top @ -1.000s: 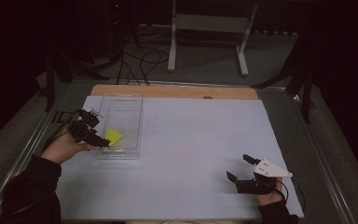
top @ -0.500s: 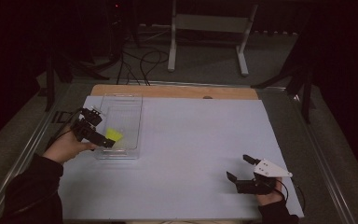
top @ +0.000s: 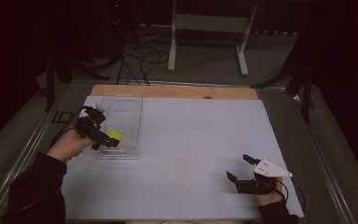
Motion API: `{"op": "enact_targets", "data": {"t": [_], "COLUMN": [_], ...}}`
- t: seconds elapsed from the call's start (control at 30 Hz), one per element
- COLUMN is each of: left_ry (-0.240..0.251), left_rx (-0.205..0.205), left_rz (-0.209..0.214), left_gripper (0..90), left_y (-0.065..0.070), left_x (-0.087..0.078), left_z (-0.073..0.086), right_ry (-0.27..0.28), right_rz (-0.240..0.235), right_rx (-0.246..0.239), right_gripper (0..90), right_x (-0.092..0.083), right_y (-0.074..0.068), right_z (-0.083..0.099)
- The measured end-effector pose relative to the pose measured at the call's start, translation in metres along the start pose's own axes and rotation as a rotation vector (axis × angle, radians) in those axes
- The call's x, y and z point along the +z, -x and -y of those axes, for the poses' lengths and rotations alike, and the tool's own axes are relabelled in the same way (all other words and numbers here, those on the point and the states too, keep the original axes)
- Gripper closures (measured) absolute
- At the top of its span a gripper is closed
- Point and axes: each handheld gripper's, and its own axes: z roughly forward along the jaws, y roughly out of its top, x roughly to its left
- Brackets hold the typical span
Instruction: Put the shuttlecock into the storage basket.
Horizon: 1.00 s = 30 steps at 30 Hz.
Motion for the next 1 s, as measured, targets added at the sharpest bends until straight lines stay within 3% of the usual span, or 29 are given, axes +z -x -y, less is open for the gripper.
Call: {"op": "enact_targets", "data": {"t": [0.33, 0.67, 1.0], "left_ry": [0.023, 0.037, 0.083], "left_rx": [0.020, 0.074, 0.126], "left_rz": [0.025, 0.054, 0.086], "left_gripper": [0.0, 0.0, 0.0], "left_y": [0.007, 0.022, 0.042], "left_x": [-0.003, 0.002, 0.006], "left_z": [-0.008, -0.022, -0.038], "right_ry": [-0.002, -0.003, -0.004], "right_rz": [-0.002, -0.005, -0.006], "right_rx": [-0.001, -0.001, -0.001], "right_gripper": [8.3, 8.3, 8.3], "right_x": [0.000, 0.001, 0.001], "right_y": [0.000, 0.000, 0.000], "right_z": [0.000, 0.000, 0.000]}}
